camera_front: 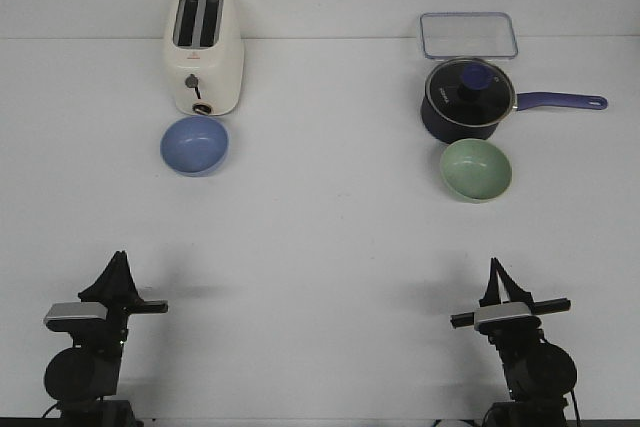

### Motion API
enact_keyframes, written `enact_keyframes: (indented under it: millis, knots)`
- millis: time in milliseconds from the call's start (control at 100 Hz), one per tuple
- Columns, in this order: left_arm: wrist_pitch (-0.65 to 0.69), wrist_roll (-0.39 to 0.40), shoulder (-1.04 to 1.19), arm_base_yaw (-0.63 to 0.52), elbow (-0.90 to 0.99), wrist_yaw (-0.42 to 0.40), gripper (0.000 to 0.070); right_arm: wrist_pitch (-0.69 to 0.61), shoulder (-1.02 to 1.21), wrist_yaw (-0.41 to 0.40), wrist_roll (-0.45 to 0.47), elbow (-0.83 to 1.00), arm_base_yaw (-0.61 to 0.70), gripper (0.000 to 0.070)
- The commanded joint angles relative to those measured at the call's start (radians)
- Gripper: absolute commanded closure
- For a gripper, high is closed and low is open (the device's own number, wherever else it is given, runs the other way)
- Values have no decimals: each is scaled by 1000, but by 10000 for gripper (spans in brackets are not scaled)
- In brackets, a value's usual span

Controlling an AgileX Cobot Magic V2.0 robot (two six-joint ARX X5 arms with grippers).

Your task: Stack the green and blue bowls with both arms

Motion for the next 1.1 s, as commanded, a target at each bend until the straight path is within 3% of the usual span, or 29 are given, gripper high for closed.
enact_keyframes:
  millis: [0, 860, 990, 1090]
  knots:
    - [10, 5, -1, 1, -19, 3, 687, 12, 1, 0, -2, -2, -1, 700]
    - [10, 5, -1, 0, -19, 3, 686, 11, 0, 0, -2, -2, -1, 700]
    - [10, 5, -1, 0, -19, 3, 687, 11, 1, -11, 73, -2, -1, 700]
    - [10, 5, -1, 1, -19, 4, 686, 13, 1, -20, 191, -2, -1, 700]
